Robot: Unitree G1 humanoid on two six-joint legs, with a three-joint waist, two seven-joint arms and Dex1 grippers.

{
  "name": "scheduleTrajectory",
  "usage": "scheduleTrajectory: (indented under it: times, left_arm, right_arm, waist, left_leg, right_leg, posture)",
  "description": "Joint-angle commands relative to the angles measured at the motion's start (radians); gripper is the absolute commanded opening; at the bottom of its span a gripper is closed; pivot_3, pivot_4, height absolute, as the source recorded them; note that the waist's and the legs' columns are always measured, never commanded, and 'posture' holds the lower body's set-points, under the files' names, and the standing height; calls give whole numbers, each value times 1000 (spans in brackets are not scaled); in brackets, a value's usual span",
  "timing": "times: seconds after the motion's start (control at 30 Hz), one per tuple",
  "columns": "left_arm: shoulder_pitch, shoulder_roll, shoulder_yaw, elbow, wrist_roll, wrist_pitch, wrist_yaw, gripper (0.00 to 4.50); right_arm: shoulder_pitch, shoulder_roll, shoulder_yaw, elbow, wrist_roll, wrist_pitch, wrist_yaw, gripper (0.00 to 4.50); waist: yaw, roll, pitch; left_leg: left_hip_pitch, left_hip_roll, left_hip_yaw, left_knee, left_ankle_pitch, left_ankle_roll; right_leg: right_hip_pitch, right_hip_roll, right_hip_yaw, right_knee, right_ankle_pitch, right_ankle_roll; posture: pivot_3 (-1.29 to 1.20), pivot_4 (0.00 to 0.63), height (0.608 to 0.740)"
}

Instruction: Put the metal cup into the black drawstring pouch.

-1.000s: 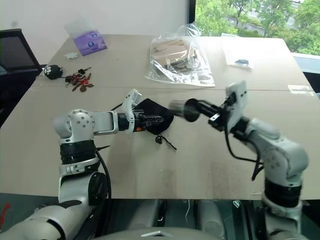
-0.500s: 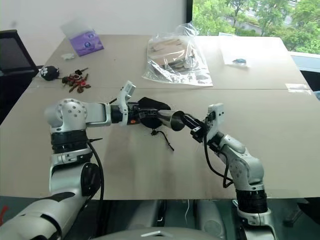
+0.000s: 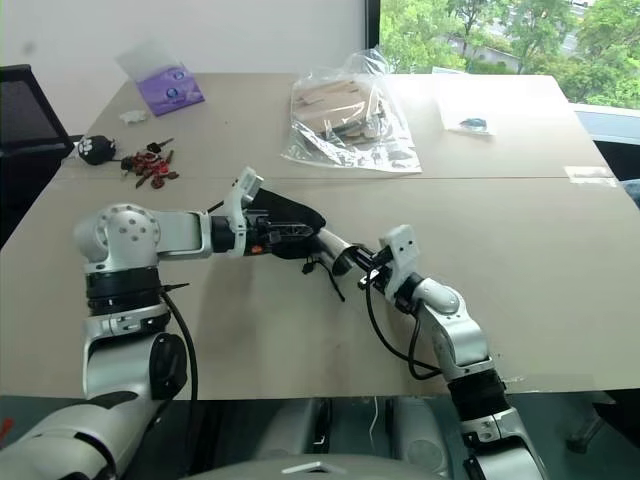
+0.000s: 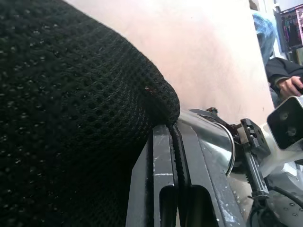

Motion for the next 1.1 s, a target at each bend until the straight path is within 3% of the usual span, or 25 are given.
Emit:
scheduleTrajectory:
  times: [0.03,0.2,0.63,0.87,1.1]
  left_arm:
    - [10,27,-3,-23,16,-4,2,0]
    - [15,47,35,42,35,-93,-23,0]
    - [-15,91,64,155,2,-29,-116,0]
    - [-31,27,181,197,-70,4,-24,0]
    - [-21,51,164,193,-139,4,14,0]
  right_arm:
    - [13,-27,55,42,-91,-62,-2,22]
    - [8,-77,107,112,-207,-197,-3,22]
    - [-26,91,-32,-21,144,-156,101,22]
    - [-39,87,48,150,2,-258,125,22]
    - [-72,48,59,288,-97,-375,134,22]
  waist:
    - [1,0,0]
    - [1,0,0]
    - [1,-1,0]
    - [2,-1,0]
    - [1,-1,1]
  left_leg:
    - [1,0,0,0,0,0]
    - [8,0,2,-2,0,0]
    - [7,1,2,-2,0,0]
    - [7,1,2,-2,0,0]
    - [6,1,2,-2,0,0]
  right_leg:
    - [1,0,0,0,0,0]
    - [6,0,3,0,0,0]
    - [4,1,3,2,0,0]
    - [4,0,3,1,0,0]
    - [3,0,3,1,0,0]
  posture:
    - [0,150,740]
    - [0,150,740]
    - [0,150,740]
    - [0,150,740]
    - [0,150,740]
